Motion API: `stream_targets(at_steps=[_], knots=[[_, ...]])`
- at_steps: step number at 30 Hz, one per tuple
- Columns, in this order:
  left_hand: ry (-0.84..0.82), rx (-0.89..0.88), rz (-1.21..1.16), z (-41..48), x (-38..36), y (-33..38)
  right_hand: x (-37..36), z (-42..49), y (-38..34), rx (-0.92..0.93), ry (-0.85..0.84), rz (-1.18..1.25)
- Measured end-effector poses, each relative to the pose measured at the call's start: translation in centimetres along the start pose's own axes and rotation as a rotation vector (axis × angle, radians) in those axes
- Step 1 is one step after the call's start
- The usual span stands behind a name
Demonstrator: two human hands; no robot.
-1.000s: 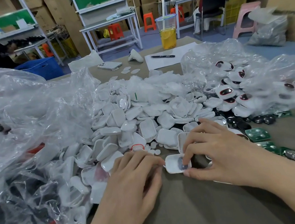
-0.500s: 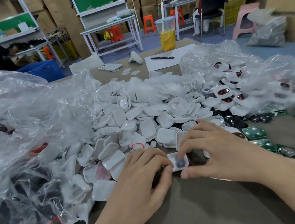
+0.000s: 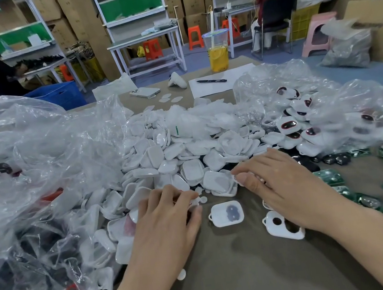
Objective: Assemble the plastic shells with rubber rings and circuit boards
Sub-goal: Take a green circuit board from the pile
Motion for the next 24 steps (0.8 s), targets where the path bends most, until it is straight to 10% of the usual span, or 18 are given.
stream_targets(at_steps=[14, 24], knots=[[0.074, -0.027, -0.026, 0.4, -0.7, -0.3, -0.4, 0.8, 1.7, -0.092, 0.079, -0.045], [0.132, -0.035, -0.056, 0.1, -1.1, -0.8, 1.8, -2.4, 0.2, -0.178, 0.455, -0.009]])
Point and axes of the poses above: each hand's wrist, its own z-axis towards the middle knuckle, its own x-axis out of the back of the hand, y = z × x, the point moved 1 cm from there along z, towards the middle knuckle, and after that the axes turned 4 degrees about -y, right-handed, at the moved point
